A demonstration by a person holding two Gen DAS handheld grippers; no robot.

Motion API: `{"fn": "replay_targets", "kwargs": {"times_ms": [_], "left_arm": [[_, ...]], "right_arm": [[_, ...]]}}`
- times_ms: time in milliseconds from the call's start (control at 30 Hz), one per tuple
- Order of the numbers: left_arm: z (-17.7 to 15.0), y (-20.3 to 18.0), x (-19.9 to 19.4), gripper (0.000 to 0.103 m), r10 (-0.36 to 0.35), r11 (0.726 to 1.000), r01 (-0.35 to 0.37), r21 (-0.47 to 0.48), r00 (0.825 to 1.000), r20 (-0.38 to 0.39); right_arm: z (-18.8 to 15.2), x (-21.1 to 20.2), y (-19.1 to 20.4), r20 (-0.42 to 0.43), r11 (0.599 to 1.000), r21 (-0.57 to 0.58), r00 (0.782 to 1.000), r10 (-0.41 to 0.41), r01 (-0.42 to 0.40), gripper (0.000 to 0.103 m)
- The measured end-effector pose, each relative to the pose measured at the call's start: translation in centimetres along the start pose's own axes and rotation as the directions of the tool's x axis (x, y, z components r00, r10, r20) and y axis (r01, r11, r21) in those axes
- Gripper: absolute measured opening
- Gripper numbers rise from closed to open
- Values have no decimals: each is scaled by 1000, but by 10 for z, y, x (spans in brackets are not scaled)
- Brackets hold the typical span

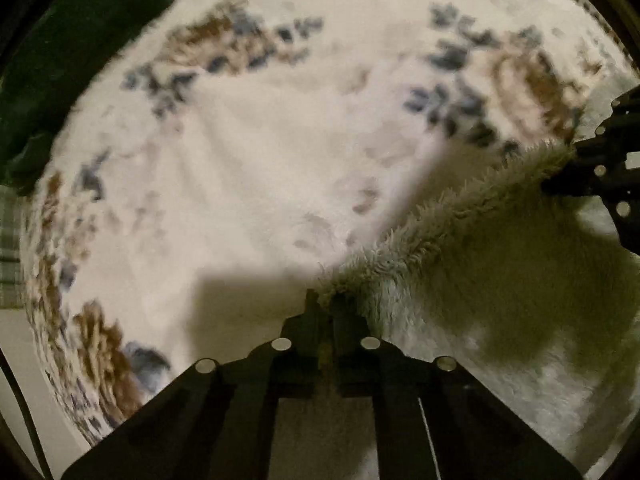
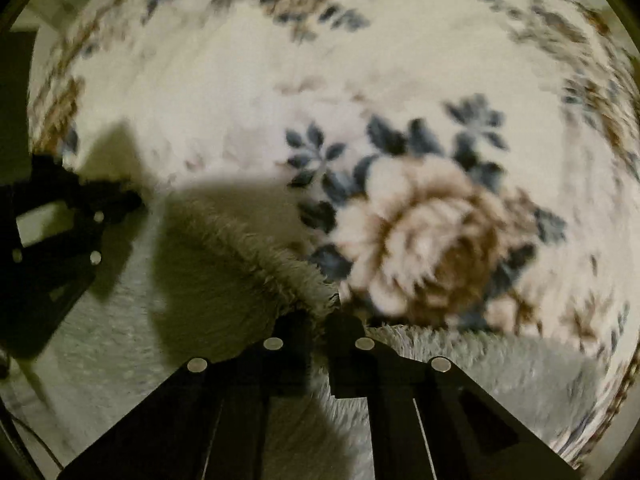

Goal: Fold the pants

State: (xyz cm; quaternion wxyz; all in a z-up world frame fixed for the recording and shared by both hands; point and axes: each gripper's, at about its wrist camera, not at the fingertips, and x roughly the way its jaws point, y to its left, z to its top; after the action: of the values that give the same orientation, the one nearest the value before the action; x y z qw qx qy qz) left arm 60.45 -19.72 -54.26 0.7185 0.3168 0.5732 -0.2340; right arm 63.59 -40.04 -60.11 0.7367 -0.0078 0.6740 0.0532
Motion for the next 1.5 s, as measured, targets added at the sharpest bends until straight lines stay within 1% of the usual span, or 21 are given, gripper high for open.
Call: {"fn": "replay_targets", "kwargs": {"times_ms": [167, 267, 400, 500, 567, 633, 700, 767, 833, 867, 900, 933, 967, 1000, 1033, 1100, 1200, 1300, 1367, 1467, 1500], "left_arm": [[-38, -6, -90, 3, 6, 990, 11, -139, 993, 121], [-69, -23, -136, 3, 2, 974, 35, -225, 987, 162], [-143, -57, -183, 3, -21, 941, 76, -330, 986, 168], [-200, -85, -180, 3, -62, 905, 103, -412, 992, 111], [-228, -104, -170, 3, -87, 887, 114, -448, 993, 81], [-261, -125, -150, 3, -107, 872, 108, -477, 994, 31], [-291, -137, -123, 3, -178, 833, 135, -537, 984, -28], [-304, -148, -105, 3, -191, 827, 129, -547, 980, -57], [-311, -153, -89, 9, -182, 819, 111, -563, 981, -73], [-313, -153, -85, 10, -181, 816, 102, -569, 980, -84], [-314, -151, -86, 13, -192, 809, 111, -577, 978, -81], [-315, -149, -90, 22, -197, 799, 123, -588, 978, -64], [-316, -145, -99, 29, -182, 792, 117, -599, 982, -48], [-319, -142, -107, 44, -170, 786, 113, -607, 985, -37], [-321, -139, -116, 66, -157, 777, 105, -621, 987, -29], [-326, -132, -132, 91, -119, 758, 70, -649, 992, -32], [-318, -126, -149, 93, -47, 742, 16, -670, 998, -28], [-296, -125, -146, 96, 9, 753, -27, -657, 999, -31], [-276, -122, -137, 96, 42, 762, -54, -646, 999, -35], [-248, -119, -125, 96, 65, 777, -64, -626, 998, -21], [-239, -119, -121, 96, 67, 784, -65, -618, 998, -19]], "right_arm": [[-50, -82, -18, 142, 991, 125, 990, 20, -38, 6], [-106, -127, -8, 215, 982, 165, 975, 55, -92, 6], [-196, -152, 27, 249, 974, 189, 965, 80, -129, 6], [-267, -145, 77, 227, 975, 183, 970, 84, -127, 6], [-310, -129, 95, 179, 973, 182, 978, 109, -142, 6], [-343, -106, 104, 126, 969, 190, 983, 132, -155, 6], [-366, -82, 115, 84, 977, 167, 989, 118, -131, 7], [-387, -58, 122, 35, 980, 155, 992, 119, -123, 8], [-397, -39, 129, -19, 989, 115, 995, 95, -92, 14], [-402, -34, 132, -36, 991, 98, 995, 96, -92, 25], [-405, -33, 132, -46, 989, 98, 993, 113, -108, 40], [-408, -38, 129, -48, 984, 117, 989, 140, -134, 51], [-411, -45, 125, -37, 978, 141, 986, 160, -154, 76], [-414, -55, 120, -22, 970, 171, 983, 181, -175, 92], [-420, -70, 111, 1, 955, 220, 980, 201, -196, 93], [-427, -93, 93, 40, 927, 302, 975, 221, -222, 93], [-415, -115, 59, 80, 898, 396, 981, 175, -193, 93], [-366, -115, 20, 83, 885, 453, 993, 83, -111, 93], [-336, -107, -1, 91, 868, 493, 996, 10, -54, 93], [-282, -78, -23, 77, 862, 507, 997, -12, -28, 92], [-270, -63, -32, 39, 862, 507, 999, -24, 1, 85]]}}
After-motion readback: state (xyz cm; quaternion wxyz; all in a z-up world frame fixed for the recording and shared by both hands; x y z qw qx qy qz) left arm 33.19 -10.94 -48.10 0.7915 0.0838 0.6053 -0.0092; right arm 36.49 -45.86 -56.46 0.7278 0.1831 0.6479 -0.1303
